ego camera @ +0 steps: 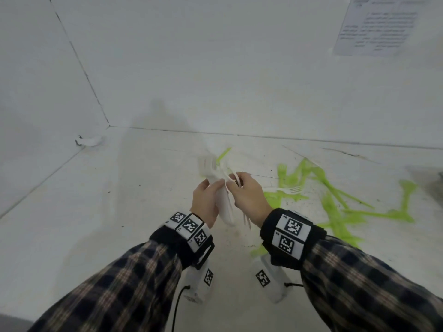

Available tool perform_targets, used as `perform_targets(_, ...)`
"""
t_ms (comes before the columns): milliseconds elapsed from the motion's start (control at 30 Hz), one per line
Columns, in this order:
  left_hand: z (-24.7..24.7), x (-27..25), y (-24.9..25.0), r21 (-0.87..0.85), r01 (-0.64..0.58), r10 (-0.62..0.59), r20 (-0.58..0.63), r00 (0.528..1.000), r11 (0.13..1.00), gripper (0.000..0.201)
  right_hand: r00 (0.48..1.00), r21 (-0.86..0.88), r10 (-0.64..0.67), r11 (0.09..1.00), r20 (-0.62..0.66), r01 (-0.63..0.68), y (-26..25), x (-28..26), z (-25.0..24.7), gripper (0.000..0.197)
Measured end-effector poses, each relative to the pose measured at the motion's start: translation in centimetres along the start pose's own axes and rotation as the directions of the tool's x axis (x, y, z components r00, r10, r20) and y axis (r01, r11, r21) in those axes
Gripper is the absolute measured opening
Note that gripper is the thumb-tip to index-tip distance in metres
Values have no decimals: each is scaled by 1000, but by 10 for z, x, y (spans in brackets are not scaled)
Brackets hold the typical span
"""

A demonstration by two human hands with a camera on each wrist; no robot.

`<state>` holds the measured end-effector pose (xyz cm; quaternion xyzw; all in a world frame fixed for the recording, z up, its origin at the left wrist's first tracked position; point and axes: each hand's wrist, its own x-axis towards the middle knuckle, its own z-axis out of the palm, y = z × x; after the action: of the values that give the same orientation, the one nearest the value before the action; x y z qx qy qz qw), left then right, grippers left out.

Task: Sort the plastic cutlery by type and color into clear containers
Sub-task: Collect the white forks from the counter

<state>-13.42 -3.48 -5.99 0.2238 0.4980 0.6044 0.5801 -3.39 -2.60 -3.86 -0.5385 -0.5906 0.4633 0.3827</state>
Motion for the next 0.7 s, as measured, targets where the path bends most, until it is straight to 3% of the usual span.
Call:
perform_targets(133, 16, -10, -7, -17, 31, -30, 99, 995, 999, 27, 999, -41, -45, 998, 0, 45, -6, -1, -8, 19)
perform_targets(267, 27, -12, -13, -29, 16, -12, 105, 994, 999, 28, 992, -136, -126, 983, -30, 121, 3, -4, -16, 23)
perform_targets(533, 51, -20, -25, -52, 57, -48, 148, 988, 997, 23, 987, -78, -118, 991, -107, 110, 6, -10, -49, 17)
perform_targets(700, 68, -25, -33, -71, 26, -16, 140, 990, 997, 24, 988, -165, -152, 975, -23, 146, 16, -8, -66, 29)
